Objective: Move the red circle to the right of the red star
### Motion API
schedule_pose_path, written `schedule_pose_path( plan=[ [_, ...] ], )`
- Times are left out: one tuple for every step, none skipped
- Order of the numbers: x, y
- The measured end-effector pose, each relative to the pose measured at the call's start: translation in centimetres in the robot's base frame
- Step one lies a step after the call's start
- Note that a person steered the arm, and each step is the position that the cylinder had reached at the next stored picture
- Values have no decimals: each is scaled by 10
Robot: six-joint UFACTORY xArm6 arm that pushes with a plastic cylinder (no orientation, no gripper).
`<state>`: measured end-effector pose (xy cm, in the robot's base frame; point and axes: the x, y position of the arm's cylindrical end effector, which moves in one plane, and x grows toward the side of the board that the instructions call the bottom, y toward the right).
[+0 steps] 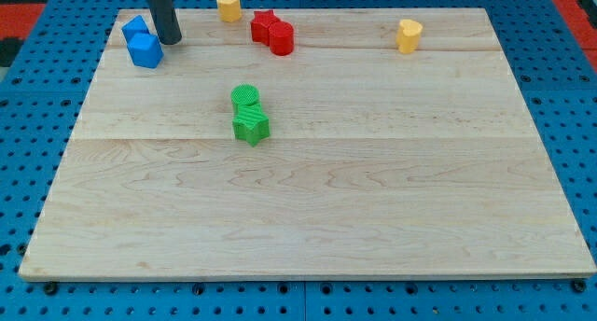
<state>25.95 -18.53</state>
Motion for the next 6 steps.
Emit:
schedule_pose_path(
  plan=[
    [0, 8],
    [0, 36],
    [0, 81],
    [4, 134],
    [4, 169],
    [4, 183]
  ],
)
